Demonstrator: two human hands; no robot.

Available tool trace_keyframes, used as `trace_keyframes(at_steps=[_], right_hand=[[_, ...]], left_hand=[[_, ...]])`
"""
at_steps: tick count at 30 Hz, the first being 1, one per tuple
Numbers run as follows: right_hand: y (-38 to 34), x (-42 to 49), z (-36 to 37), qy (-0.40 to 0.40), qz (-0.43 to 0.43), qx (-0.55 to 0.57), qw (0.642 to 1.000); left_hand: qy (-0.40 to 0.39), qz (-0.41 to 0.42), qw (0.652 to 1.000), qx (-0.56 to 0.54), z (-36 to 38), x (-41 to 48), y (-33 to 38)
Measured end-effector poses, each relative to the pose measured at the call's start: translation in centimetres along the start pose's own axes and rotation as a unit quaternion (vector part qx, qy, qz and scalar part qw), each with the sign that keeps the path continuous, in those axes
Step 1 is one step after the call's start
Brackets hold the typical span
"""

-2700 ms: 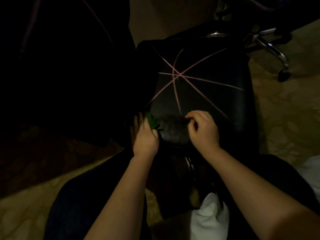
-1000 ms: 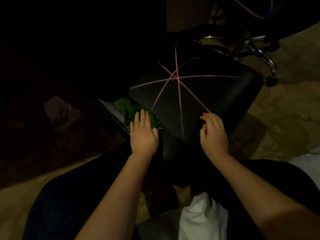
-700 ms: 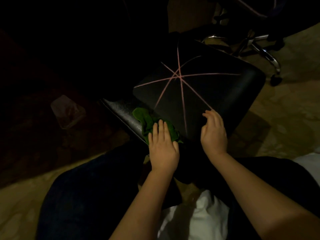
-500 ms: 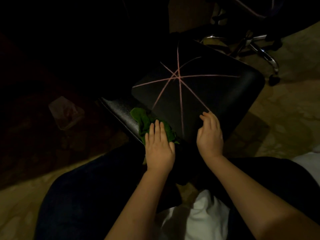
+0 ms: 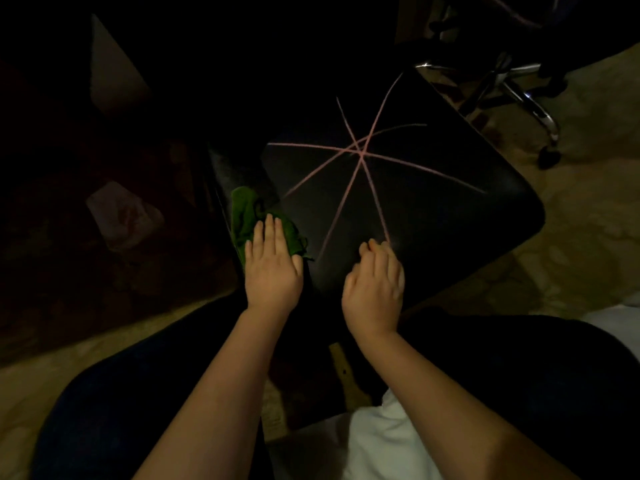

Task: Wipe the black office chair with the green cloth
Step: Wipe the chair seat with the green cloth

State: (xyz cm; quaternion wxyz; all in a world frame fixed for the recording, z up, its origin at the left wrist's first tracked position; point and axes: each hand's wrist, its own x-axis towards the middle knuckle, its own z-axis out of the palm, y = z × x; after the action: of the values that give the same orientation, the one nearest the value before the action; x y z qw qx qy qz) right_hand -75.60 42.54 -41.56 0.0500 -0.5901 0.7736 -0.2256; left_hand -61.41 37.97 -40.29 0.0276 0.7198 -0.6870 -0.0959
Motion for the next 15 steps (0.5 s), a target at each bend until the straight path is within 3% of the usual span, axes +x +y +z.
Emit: trace_keyframes(at_steps=[5, 10, 15], right_hand=[[-1.5, -0.3, -0.6, -0.048, -0.056, -0.024, 0.997], [-0.4, 3.0, -1.8, -0.040, -0.142, 0.053, 0.988], [3.2, 6.9, -2.0, -0.016, -0.094, 0.024, 0.995]], left_hand=[[0.001, -0.009, 1.000, 0.020, -0.9, 2.8, -2.3], [-0.024, -0.004, 1.000, 0.007, -1.9, 5.4, -4.1], [-0.029, -0.021, 0.999, -0.003, -2.3, 6.0, -4.5]])
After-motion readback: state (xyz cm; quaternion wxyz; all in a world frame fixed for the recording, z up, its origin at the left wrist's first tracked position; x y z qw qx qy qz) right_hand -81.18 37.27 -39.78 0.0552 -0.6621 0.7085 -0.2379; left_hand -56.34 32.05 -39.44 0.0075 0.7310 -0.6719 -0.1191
